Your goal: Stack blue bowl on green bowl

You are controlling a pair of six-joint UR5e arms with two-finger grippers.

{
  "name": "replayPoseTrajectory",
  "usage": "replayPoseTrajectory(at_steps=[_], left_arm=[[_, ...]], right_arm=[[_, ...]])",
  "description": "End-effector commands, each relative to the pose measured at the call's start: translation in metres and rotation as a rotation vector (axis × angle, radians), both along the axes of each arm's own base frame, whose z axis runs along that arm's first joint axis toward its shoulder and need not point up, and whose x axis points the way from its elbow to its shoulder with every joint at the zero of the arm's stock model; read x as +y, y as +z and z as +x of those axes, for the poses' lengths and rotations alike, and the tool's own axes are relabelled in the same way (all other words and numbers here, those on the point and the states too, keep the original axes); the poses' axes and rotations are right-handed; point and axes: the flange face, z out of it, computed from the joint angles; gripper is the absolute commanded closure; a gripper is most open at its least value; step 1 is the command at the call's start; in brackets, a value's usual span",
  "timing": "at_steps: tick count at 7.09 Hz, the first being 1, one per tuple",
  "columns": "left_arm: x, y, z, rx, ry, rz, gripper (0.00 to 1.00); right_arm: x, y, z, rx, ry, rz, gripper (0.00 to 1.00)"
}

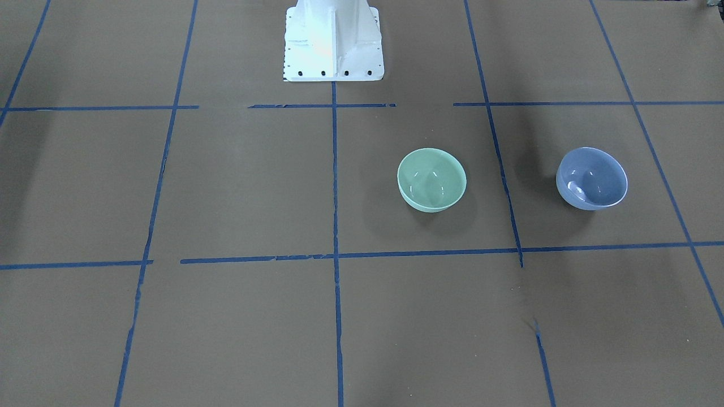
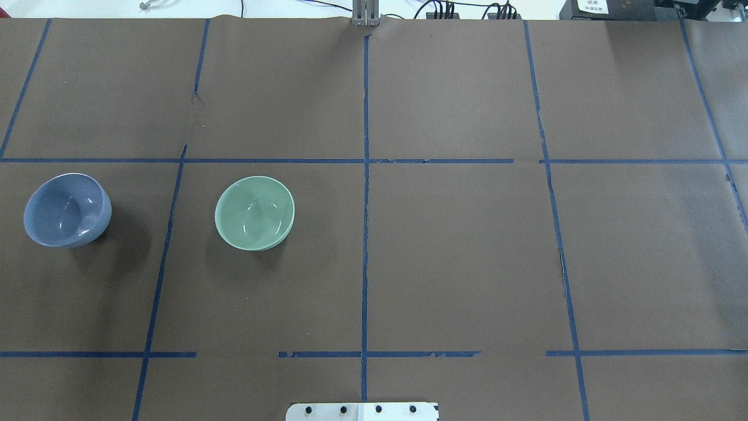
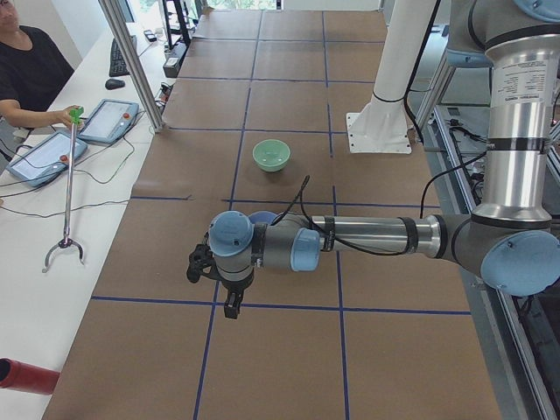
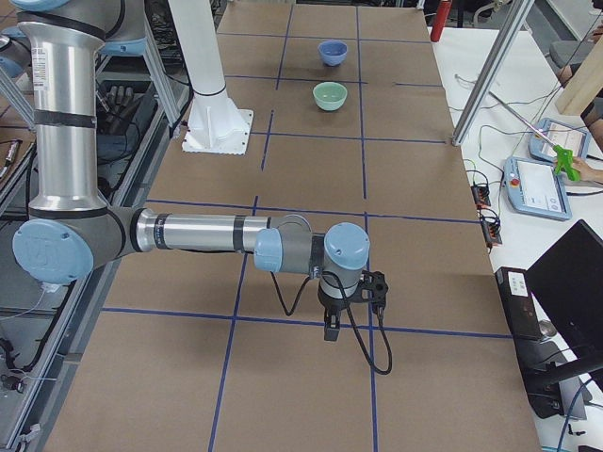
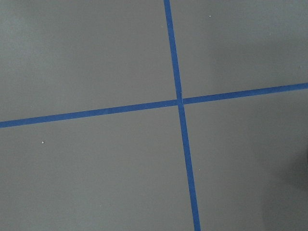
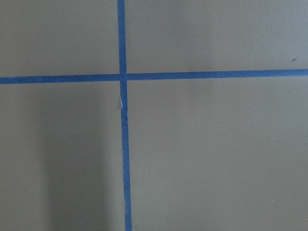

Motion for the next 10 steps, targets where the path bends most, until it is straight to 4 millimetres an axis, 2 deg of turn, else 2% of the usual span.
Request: replayPoseTrajectory(at_steps=[1,3,5,6,8,9,10], left_arm=[[-0.001,0.003,0.005,-0.010,0.021,0.015,0.00],[0.000,0.011,0.006,0.003,0.014,-0.013,0.00],[-0.006,-0.016,0.010,0.003,0.001,0.047,0.00],[-0.010,-0.038,0.030,0.020,-0.029,0.024,0.00],[-0.004,-0.084,0.126,0.056,-0.076,-0.074,0.00],[0.007,-0.082,0.159,0.072,-0.108,-0.099,0.00],[0.024,-0.062,0.194,0.034,-0.137,-0.075,0.00]], right_arm=[[0.000,0.000,0.000,0.000,0.000,0.000,0.00],[0.000,0.000,0.001,0.000,0.001,0.000,0.00],[0.000,0.000,0.000,0.000,0.000,0.000,0.00],[0.000,0.000,0.000,0.000,0.000,0.000,0.00],[0.000,0.000,0.000,0.000,0.000,0.000,0.00],[0.000,0.000,0.001,0.000,0.001,0.000,0.00],[0.000,0.000,0.000,0.000,0.000,0.000,0.00]])
